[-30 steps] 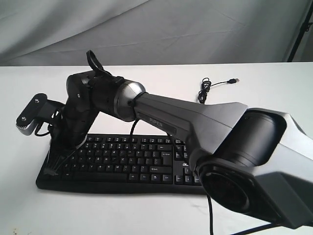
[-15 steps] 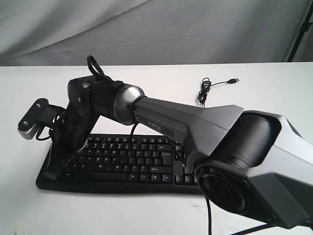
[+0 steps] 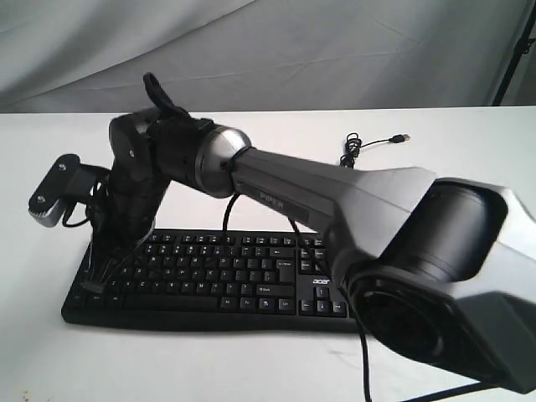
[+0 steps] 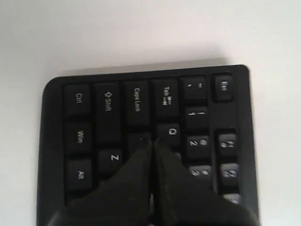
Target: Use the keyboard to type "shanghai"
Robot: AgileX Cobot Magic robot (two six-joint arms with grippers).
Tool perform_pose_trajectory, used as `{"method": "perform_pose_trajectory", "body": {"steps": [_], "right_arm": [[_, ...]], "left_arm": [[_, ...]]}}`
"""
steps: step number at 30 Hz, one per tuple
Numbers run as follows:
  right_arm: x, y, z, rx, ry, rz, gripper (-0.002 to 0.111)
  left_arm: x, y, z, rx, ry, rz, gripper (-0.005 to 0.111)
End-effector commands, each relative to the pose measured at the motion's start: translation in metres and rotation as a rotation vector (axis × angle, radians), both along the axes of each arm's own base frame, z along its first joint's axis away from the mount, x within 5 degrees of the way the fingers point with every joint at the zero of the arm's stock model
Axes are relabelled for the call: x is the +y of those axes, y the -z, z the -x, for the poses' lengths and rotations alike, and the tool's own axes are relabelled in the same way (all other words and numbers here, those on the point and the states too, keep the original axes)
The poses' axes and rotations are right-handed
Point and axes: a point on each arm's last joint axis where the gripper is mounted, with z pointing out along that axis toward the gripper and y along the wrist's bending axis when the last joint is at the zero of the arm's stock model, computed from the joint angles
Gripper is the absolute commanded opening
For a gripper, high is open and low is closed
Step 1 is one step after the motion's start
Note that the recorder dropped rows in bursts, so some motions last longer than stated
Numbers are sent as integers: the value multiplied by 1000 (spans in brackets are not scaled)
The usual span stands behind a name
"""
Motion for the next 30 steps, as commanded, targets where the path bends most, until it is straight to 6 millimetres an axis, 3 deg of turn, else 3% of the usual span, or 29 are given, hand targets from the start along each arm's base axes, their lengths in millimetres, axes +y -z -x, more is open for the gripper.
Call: {"method": "perform_pose_trajectory", "body": {"steps": [1, 3, 6, 11, 17, 30], "right_arm": [[-12, -45, -1, -79, 0, 20, 0], [-19, -54, -4, -77, 10, 40, 0], [-32, -50, -10, -39, 42, 89, 0], [-70, -28, -20, 20, 126, 138, 0], [-111, -9, -14, 10, 210, 47, 0], [-110, 8, -16, 33, 224, -13, 0]], "left_arm": [[0, 0, 0, -7, 7, 9, 0], [0, 0, 0, -7, 7, 9, 0], [0, 0, 0, -7, 7, 9, 0], [0, 0, 0, -7, 7, 9, 0], [0, 0, 0, -7, 7, 9, 0], [0, 0, 0, -7, 7, 9, 0]]}}
